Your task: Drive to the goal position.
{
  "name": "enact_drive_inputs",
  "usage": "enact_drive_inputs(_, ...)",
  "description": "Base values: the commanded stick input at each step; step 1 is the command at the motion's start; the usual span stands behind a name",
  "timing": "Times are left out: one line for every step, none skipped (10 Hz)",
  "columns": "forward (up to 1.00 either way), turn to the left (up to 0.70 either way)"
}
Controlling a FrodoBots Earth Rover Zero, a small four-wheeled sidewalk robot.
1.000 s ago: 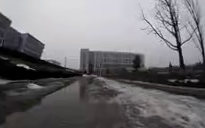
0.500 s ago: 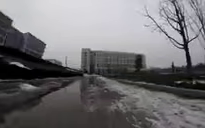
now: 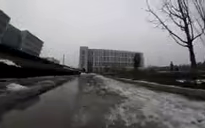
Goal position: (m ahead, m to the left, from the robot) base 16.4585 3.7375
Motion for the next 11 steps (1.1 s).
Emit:
enact_drive_inputs(1.00, 0.00)
enact_drive_inputs(1.00, 0.00)
enact_drive_inputs(1.00, 0.00)
enact_drive_inputs(1.00, 0.00)
enact_drive_inputs(1.00, 0.00)
enact_drive_inputs(1.00, 0.00)
enact_drive_inputs(1.00, 0.00)
enact_drive_inputs(1.00, 0.00)
enact_drive_inputs(1.00, 0.06)
enact_drive_inputs(1.00, 0.27)
enact_drive_inputs(1.00, 0.27)
